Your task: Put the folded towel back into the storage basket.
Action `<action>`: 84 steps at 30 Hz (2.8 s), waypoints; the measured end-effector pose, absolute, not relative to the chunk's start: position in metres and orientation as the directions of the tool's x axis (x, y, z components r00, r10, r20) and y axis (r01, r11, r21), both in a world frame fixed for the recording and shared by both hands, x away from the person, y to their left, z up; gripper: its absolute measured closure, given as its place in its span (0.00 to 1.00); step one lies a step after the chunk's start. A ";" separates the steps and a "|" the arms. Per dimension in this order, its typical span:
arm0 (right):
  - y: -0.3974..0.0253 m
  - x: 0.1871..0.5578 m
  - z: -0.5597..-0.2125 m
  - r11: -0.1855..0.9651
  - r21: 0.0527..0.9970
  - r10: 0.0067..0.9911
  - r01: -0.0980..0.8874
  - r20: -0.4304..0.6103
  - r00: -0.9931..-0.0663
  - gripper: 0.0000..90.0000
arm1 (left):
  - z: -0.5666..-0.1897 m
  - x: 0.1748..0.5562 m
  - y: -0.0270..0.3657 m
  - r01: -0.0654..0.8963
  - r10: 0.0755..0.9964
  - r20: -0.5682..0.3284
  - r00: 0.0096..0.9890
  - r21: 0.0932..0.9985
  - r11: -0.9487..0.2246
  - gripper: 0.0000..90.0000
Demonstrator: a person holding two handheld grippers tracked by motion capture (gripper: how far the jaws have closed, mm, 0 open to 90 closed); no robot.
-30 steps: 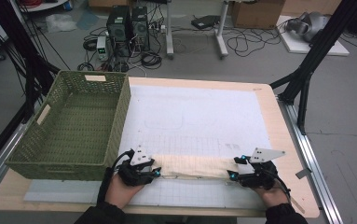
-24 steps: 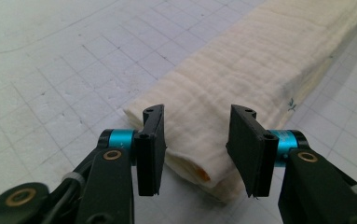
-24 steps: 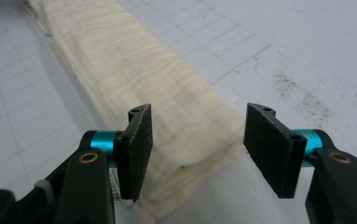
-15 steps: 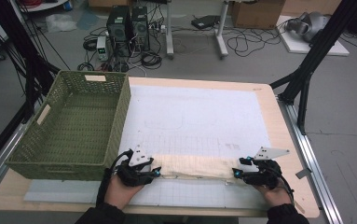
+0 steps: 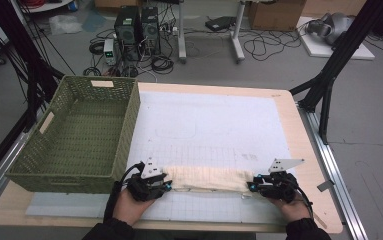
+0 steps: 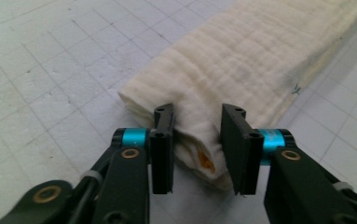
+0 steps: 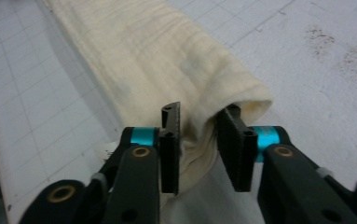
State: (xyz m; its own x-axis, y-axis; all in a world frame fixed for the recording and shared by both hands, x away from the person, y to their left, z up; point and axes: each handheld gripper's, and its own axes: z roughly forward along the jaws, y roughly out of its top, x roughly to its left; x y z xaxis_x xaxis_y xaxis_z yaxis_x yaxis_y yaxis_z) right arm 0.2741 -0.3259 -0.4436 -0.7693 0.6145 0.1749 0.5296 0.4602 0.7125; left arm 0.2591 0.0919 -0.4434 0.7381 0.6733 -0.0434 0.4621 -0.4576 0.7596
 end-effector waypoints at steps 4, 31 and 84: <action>-0.326 0.276 -0.444 0.458 0.716 0.598 0.527 0.190 -0.778 0.88 | -0.443 0.256 0.091 0.463 0.682 -0.040 0.730 0.763 -0.451 0.86; -0.298 0.293 -0.414 0.438 0.810 0.604 0.390 0.056 -0.795 0.72 | -0.423 0.237 0.104 0.424 0.727 -0.026 0.687 0.826 -0.372 0.66; -0.303 0.280 -0.434 0.511 0.750 0.584 0.419 0.055 -0.810 0.57 | -0.427 0.333 -0.036 0.288 0.336 -0.054 0.940 0.654 -0.700 0.39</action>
State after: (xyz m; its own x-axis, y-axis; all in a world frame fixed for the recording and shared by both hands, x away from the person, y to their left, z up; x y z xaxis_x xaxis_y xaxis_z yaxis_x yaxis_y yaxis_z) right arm 0.2796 -0.3032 -0.4336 -0.8098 0.5842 0.0546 0.4193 0.5111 0.7503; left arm 0.3328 -0.0365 -0.4273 0.9402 0.3365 -0.0537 0.2878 -0.6999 0.6536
